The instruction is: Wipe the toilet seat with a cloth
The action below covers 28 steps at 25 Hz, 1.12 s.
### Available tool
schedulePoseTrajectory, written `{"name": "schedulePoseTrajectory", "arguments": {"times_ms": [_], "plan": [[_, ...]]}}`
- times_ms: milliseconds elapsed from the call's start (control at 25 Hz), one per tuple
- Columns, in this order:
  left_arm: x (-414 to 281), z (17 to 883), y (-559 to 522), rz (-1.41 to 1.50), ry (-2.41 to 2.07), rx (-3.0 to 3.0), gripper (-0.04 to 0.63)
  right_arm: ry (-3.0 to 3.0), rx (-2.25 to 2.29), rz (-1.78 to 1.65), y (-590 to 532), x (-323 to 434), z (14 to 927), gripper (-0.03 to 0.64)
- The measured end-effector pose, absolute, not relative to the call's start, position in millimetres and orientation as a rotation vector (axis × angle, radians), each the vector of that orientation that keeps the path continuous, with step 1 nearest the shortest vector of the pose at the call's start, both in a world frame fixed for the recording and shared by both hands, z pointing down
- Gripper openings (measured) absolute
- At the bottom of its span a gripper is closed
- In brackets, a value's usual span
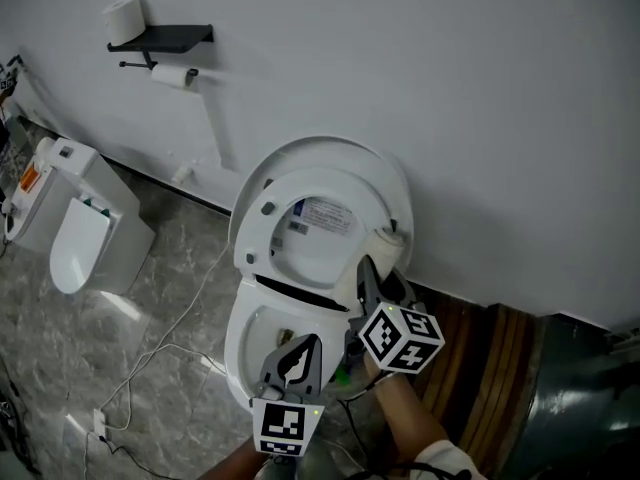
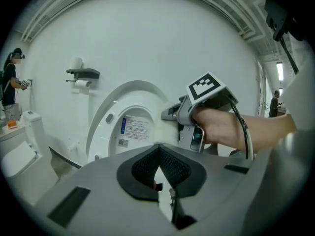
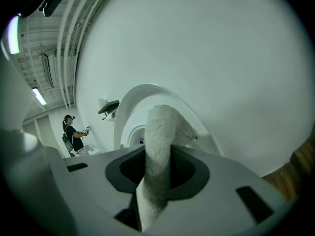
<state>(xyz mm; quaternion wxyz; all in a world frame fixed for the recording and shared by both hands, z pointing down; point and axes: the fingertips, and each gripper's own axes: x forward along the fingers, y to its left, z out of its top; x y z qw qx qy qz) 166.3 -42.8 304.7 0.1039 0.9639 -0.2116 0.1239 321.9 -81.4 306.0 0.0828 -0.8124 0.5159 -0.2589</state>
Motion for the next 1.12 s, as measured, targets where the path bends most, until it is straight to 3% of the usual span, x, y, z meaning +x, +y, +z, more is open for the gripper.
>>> {"name": "schedulePoseTrajectory", "arguments": {"times_ms": [560, 1120], "plan": [[160, 315, -80, 0.281, -0.697, 2.703, -0.005, 1.552, -2.44, -0.678, -118, 351, 299, 0.1], [159, 342, -67, 0.192, -0.503, 2.58, -0.006, 1.465, -2.489, -0.569, -76, 354, 323, 0.1]]}}
